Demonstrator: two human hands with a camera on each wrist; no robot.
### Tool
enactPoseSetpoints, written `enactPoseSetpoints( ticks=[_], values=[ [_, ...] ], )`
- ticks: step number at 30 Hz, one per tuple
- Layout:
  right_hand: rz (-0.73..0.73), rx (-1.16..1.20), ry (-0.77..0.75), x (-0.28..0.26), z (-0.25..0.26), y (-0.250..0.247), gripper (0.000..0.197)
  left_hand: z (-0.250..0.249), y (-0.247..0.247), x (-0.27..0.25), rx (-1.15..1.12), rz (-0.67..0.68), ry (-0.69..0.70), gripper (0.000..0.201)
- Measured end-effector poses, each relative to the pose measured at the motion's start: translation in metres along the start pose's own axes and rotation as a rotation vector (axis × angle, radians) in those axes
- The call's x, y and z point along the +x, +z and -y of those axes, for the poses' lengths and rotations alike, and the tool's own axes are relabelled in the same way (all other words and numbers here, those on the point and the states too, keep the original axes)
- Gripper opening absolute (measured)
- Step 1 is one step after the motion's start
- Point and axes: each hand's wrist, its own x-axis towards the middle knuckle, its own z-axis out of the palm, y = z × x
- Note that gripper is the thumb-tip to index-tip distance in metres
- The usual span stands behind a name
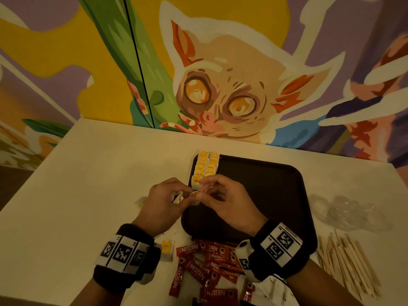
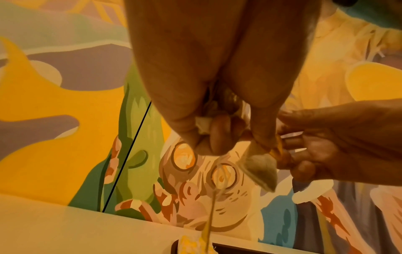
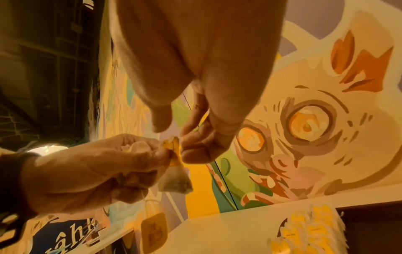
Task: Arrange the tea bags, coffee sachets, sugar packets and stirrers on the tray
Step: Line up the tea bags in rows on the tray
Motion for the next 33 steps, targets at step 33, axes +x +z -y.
enactPoseSetpoints(
  ticks=[33],
  values=[
    [0.021,0.514,0.135,0.019,0.016,-0.007,0.019,-0.019,-0.003,0.001,-0.261,-0.010,0.069,0.012]
  ],
)
